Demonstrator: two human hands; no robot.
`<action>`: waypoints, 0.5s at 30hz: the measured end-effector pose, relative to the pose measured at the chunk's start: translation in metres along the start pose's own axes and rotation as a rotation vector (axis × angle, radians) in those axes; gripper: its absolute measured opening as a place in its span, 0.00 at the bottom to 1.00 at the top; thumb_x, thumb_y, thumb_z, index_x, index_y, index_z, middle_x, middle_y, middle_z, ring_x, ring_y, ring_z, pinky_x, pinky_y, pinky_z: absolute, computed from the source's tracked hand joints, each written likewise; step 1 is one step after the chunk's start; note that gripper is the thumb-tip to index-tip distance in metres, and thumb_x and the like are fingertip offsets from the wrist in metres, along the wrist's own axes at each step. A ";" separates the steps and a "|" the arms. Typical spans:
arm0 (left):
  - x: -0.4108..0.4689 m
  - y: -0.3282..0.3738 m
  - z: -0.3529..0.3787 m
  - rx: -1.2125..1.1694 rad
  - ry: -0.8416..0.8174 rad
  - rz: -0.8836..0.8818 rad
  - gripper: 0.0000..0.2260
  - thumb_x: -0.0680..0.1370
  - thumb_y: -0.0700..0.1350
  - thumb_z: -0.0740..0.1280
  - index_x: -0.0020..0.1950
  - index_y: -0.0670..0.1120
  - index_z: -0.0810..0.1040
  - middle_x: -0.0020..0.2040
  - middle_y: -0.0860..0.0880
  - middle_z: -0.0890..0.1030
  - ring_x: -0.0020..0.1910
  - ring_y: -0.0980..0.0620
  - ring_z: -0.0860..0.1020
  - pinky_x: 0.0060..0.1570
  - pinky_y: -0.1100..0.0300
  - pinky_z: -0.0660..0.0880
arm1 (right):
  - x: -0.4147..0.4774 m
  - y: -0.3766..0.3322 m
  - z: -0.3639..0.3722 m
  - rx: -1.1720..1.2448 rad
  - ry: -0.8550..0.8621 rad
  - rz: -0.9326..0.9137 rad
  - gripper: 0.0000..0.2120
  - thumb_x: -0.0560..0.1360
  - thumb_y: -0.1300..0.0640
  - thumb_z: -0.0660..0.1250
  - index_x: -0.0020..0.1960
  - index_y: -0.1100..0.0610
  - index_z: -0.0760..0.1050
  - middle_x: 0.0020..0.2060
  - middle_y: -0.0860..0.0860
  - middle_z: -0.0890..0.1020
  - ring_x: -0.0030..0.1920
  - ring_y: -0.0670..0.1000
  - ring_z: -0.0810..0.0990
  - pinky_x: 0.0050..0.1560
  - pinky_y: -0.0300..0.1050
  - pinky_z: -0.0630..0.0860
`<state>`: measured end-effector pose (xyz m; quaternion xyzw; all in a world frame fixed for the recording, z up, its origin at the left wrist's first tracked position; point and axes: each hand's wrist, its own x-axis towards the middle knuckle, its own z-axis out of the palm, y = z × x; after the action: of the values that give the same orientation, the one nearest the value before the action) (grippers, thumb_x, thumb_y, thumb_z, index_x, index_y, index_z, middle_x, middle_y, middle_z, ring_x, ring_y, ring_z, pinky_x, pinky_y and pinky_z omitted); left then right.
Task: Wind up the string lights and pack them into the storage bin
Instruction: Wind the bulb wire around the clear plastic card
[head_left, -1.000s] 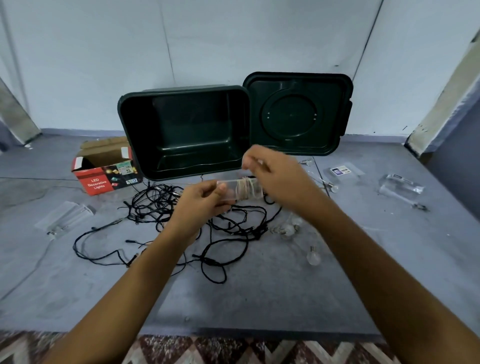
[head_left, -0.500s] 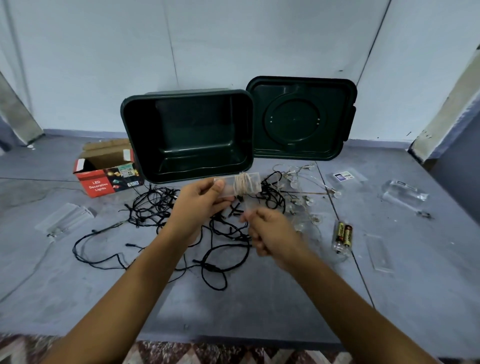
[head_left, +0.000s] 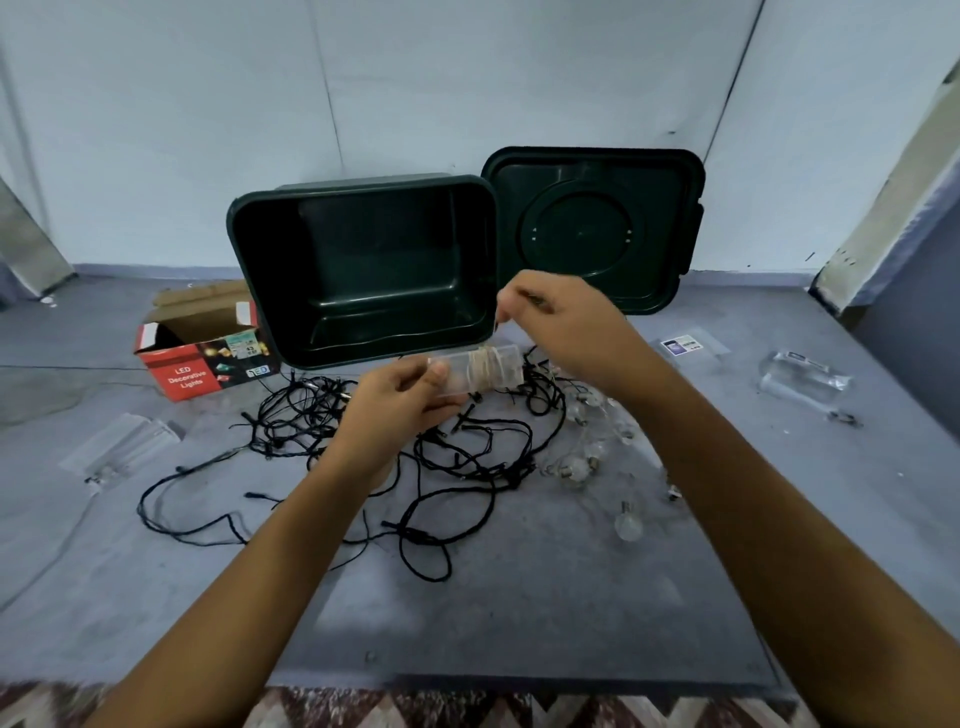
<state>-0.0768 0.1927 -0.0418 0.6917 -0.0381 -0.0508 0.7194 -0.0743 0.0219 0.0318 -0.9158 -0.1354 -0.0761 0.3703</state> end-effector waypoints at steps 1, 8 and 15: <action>-0.001 0.002 0.001 -0.008 -0.020 0.006 0.07 0.79 0.42 0.60 0.51 0.44 0.78 0.48 0.43 0.81 0.44 0.54 0.82 0.43 0.65 0.79 | 0.009 0.008 0.000 0.079 -0.001 0.045 0.11 0.80 0.53 0.58 0.43 0.53 0.75 0.26 0.43 0.75 0.26 0.40 0.70 0.27 0.33 0.65; -0.001 0.011 0.001 -0.036 -0.053 0.057 0.09 0.79 0.41 0.60 0.56 0.41 0.77 0.49 0.43 0.81 0.45 0.53 0.82 0.45 0.64 0.79 | 0.013 0.049 0.042 1.117 -0.304 0.689 0.11 0.79 0.57 0.57 0.40 0.52 0.71 0.20 0.46 0.66 0.17 0.40 0.58 0.13 0.29 0.52; 0.009 0.008 0.000 -0.068 0.085 0.047 0.08 0.80 0.42 0.60 0.46 0.46 0.78 0.44 0.47 0.82 0.43 0.56 0.82 0.43 0.66 0.78 | -0.058 0.020 0.073 0.545 -0.103 0.440 0.09 0.80 0.53 0.56 0.47 0.54 0.74 0.28 0.48 0.70 0.23 0.44 0.67 0.22 0.37 0.64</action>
<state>-0.0674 0.1919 -0.0343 0.6671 -0.0220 -0.0056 0.7446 -0.1206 0.0475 -0.0471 -0.7931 0.0315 0.0908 0.6014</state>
